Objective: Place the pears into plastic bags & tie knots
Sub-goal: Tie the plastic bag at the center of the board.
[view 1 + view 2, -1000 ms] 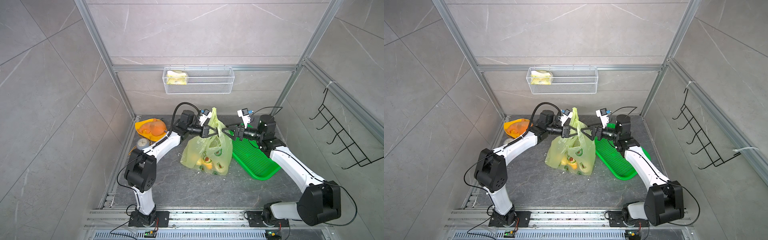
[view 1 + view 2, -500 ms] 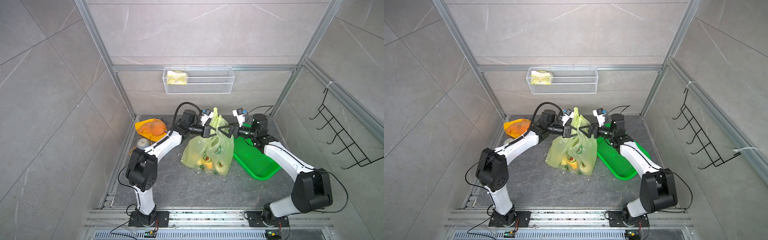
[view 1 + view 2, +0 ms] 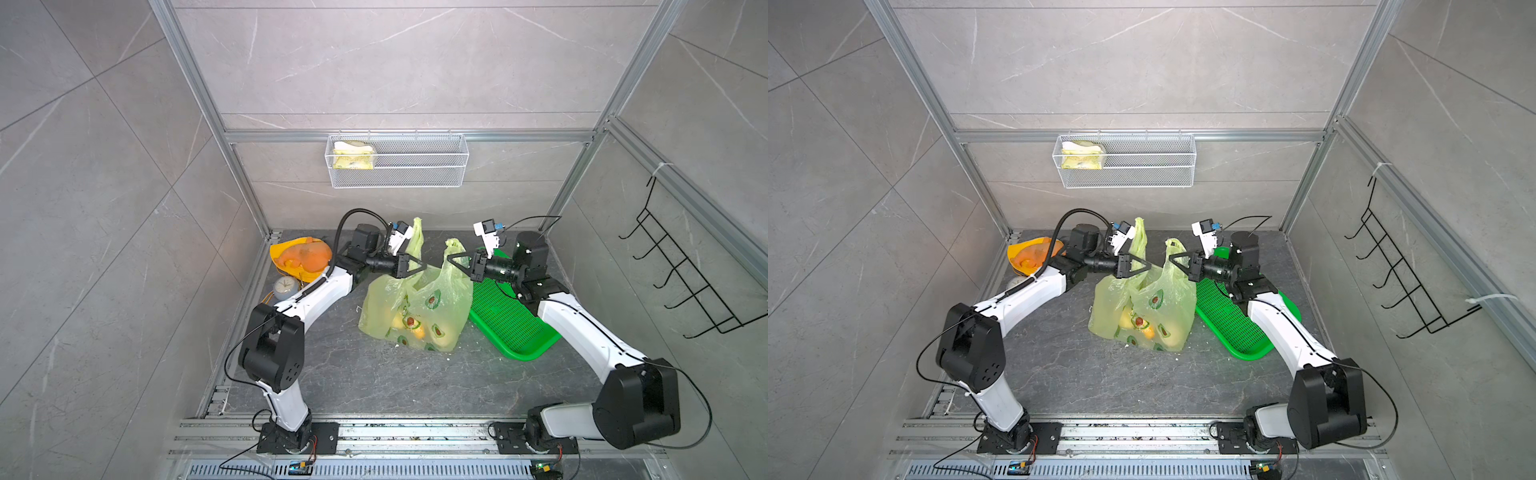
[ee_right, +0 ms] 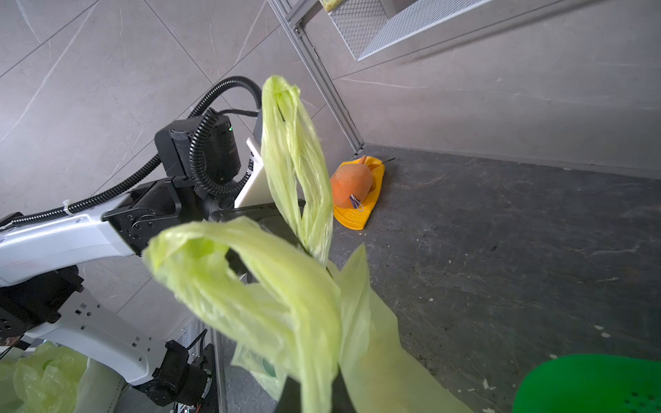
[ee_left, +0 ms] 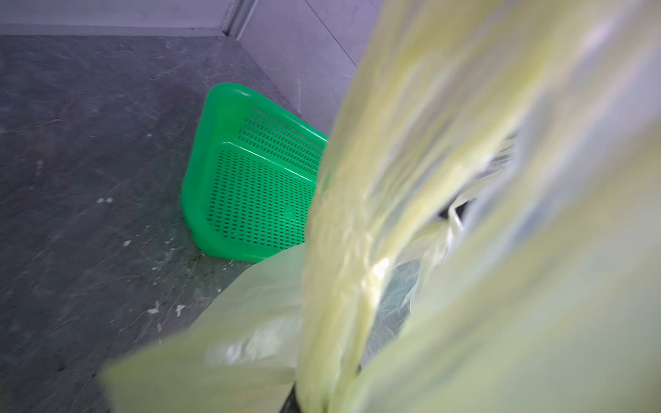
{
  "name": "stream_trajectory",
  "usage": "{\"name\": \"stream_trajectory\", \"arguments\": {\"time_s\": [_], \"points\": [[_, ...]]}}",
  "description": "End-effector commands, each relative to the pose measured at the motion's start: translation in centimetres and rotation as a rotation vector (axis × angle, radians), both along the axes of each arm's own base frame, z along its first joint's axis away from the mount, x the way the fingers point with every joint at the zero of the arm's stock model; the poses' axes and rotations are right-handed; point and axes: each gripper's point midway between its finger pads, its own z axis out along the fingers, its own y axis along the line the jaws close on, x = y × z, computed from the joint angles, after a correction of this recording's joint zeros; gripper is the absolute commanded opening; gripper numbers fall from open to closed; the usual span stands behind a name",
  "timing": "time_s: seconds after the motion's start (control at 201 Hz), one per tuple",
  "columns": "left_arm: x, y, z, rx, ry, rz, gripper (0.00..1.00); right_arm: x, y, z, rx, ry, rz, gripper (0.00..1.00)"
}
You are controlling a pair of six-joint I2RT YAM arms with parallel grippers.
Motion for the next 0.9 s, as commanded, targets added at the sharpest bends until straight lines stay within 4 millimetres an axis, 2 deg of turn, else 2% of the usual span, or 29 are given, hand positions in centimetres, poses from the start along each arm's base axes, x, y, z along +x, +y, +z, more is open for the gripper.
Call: {"name": "stream_trajectory", "arguments": {"time_s": [0.0, 0.08, 0.214, 0.328, 0.463, 0.542, 0.607, 0.786, 0.891], "points": [[-0.4, 2.2, 4.1, -0.024, -0.138, 0.056, 0.00, -1.3, -0.7, 0.1, -0.044, 0.001, -0.031, 0.00], [-1.3, 2.2, 4.3, -0.028, -0.132, 0.028, 0.00, -2.2, -0.5, 0.1, -0.126, -0.027, -0.042, 0.00], [-2.1, 1.3, 4.5, -0.059, -0.102, -0.048, 0.00, -3.9, 2.2, -0.6, -0.348, -0.080, -0.003, 0.00], [-2.7, 0.3, 4.5, -0.070, -0.081, -0.112, 0.00, -2.9, 3.3, -0.8, -0.422, -0.098, 0.000, 0.00], [-3.3, -0.3, 4.0, -0.047, -0.059, -0.170, 0.00, -1.7, 5.3, 0.1, -0.460, -0.133, 0.035, 0.00], [-3.6, 0.1, 4.0, -0.032, -0.064, -0.177, 0.00, -1.0, 6.0, -0.7, -0.531, -0.142, 0.038, 0.00], [-3.8, 0.7, 3.9, 0.005, -0.079, -0.162, 0.09, -0.8, 6.0, -1.2, -0.562, -0.144, 0.040, 0.00], [-5.1, 3.2, 4.5, 0.031, -0.117, -0.131, 0.51, -1.2, 5.8, -0.9, -0.581, -0.155, 0.048, 0.00], [-5.7, 4.3, 4.8, 0.030, -0.129, -0.112, 0.63, -1.5, 6.0, -1.0, -0.585, -0.154, 0.060, 0.00]]}}
